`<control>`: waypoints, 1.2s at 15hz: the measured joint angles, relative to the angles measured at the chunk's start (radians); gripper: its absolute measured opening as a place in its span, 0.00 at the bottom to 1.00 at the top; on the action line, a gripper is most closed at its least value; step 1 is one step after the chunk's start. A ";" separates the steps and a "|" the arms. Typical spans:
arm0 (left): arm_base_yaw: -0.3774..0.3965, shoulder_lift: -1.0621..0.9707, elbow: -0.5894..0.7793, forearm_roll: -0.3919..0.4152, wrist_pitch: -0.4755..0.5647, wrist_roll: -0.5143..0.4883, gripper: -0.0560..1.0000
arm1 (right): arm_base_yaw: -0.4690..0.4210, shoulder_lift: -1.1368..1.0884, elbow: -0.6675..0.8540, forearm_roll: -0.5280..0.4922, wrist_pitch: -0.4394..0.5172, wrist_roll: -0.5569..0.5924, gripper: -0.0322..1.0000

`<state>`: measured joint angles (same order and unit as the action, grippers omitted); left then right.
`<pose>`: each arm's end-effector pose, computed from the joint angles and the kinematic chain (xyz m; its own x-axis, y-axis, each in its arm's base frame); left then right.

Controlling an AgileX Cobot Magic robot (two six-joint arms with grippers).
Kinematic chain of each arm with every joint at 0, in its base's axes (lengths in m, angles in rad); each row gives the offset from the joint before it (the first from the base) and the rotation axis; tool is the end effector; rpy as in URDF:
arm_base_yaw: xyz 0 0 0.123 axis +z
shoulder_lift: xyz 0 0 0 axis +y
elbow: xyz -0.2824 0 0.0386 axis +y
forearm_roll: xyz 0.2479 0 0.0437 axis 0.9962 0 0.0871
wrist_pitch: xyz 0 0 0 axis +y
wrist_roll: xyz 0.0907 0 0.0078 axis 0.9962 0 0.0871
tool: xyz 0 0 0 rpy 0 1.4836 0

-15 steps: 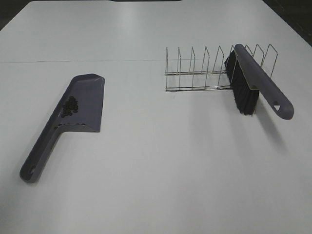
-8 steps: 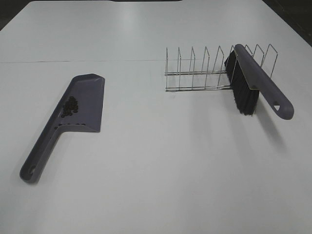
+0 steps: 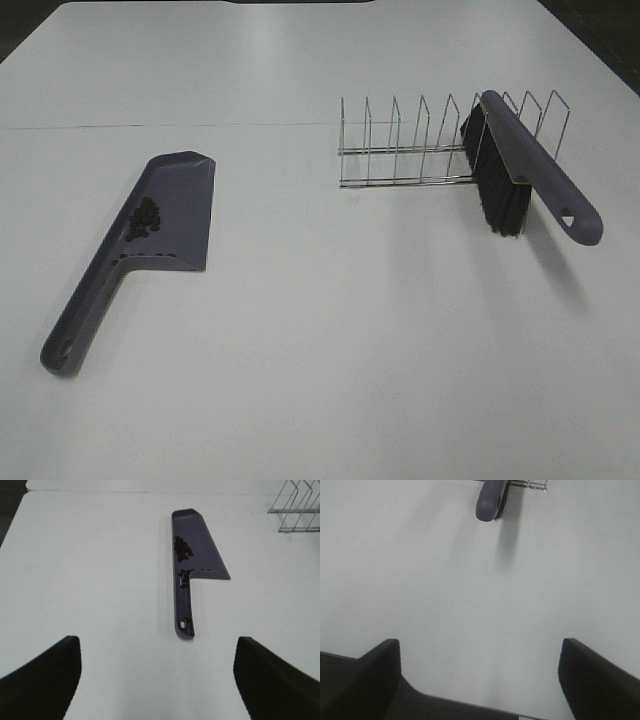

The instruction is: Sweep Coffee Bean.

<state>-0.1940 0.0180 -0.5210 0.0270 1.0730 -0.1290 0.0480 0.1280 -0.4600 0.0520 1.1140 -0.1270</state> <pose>-0.0045 0.0031 0.2821 -0.4723 -0.0252 -0.8811 0.1182 0.9887 -0.0917 0.0145 0.0050 0.2612 -0.6269 -0.1340 -0.7675 -0.1497 0.9875 -0.0501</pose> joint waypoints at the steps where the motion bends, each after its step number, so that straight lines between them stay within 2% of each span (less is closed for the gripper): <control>1: 0.000 -0.012 0.000 0.001 0.000 -0.002 0.77 | 0.000 0.000 0.000 0.000 0.000 0.000 0.76; 7: 0.000 -0.025 0.000 0.007 0.000 -0.007 0.77 | 0.000 -0.131 0.000 0.004 0.000 -0.005 0.76; 12: 0.000 -0.025 0.000 0.007 0.000 -0.007 0.77 | 0.000 -0.132 0.000 0.004 0.000 -0.007 0.76; 14: 0.048 -0.025 0.000 0.007 0.000 -0.007 0.77 | 0.000 -0.132 0.000 0.005 0.000 -0.007 0.76; 18: 0.234 -0.025 0.000 0.007 0.000 -0.007 0.77 | 0.000 -0.132 0.000 0.005 0.000 -0.007 0.76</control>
<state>0.0400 -0.0070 -0.5210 0.0340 1.0730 -0.1360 0.0480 -0.0040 -0.4600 0.0570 1.1140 -0.1340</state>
